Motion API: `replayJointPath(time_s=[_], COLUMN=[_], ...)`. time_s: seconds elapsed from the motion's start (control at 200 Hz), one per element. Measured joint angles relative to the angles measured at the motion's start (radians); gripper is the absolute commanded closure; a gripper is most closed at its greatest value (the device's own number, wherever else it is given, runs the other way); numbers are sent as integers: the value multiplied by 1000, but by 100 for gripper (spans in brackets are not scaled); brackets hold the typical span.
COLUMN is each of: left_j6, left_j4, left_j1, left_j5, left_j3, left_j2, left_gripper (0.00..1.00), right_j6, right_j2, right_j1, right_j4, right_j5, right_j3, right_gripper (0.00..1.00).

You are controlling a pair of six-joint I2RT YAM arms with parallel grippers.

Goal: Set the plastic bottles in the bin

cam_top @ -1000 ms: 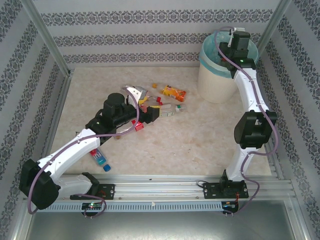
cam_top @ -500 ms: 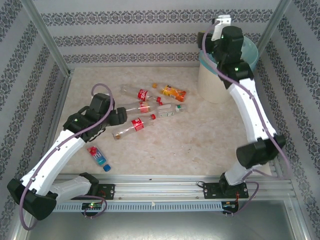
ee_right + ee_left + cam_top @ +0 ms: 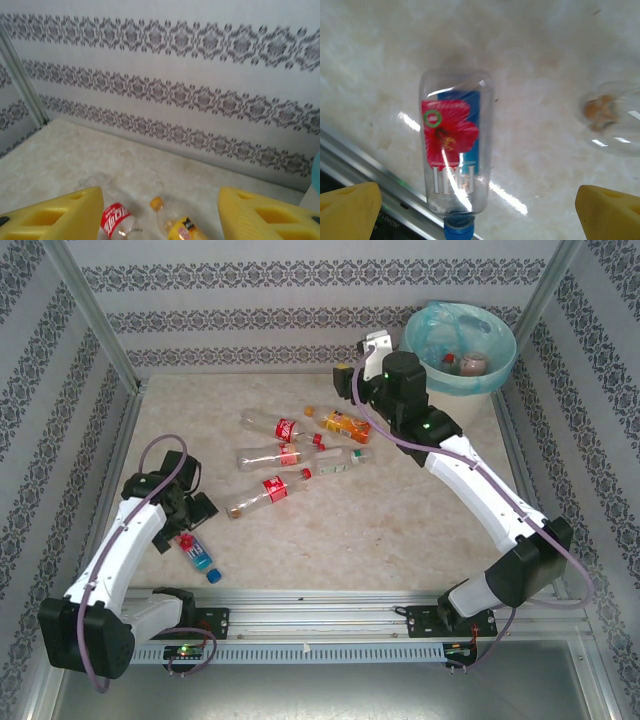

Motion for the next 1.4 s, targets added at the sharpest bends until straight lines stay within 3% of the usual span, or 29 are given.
replayJointPath(time_s=[0.225,0.51,0.999,1.174,1.399], left_j6=[-32,-39,4,29,106], left_j4=[36,129,294,294,274], left_j1=[10,10,10,10,10], left_j5=[56,110,131,98,-23], left_j3=[-111,-196,-259,-254,-116], left_j2=[40,64,141,99,-84], left_gripper=[2,12,36,38,36], right_j6=[21,23,23,23,23], right_j2=[-13,-24,-23,-23,-23], right_j1=[0,0,0,5,45], right_j4=[16,39,41,37,27], right_j5=[-14,-18,-33,-32,-35], right_j3=[-23,-26,-29,-30,-30], right_gripper=[37,36,36,36,36])
